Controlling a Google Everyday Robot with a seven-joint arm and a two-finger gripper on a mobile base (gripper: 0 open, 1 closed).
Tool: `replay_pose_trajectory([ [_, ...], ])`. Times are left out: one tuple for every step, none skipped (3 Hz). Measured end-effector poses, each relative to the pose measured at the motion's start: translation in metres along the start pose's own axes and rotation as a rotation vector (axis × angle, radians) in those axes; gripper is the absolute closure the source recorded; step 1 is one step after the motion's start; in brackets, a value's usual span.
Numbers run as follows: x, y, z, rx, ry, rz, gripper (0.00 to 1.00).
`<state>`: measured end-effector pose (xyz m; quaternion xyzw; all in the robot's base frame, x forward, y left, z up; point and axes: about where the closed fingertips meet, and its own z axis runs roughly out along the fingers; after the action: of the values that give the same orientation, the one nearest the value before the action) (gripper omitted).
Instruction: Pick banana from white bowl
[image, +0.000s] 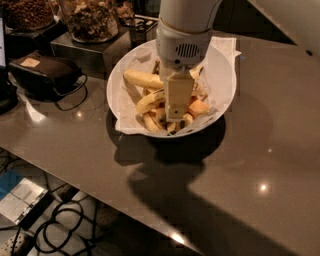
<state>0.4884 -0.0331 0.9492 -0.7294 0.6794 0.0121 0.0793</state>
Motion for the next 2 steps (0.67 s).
replay_pose_trajectory([
  [0.0023, -0.0048, 0.0037, 0.001, 0.013, 0.002, 0.35],
  [0.0076, -0.0102, 0.0097, 0.003, 0.046, 0.002, 0.36],
])
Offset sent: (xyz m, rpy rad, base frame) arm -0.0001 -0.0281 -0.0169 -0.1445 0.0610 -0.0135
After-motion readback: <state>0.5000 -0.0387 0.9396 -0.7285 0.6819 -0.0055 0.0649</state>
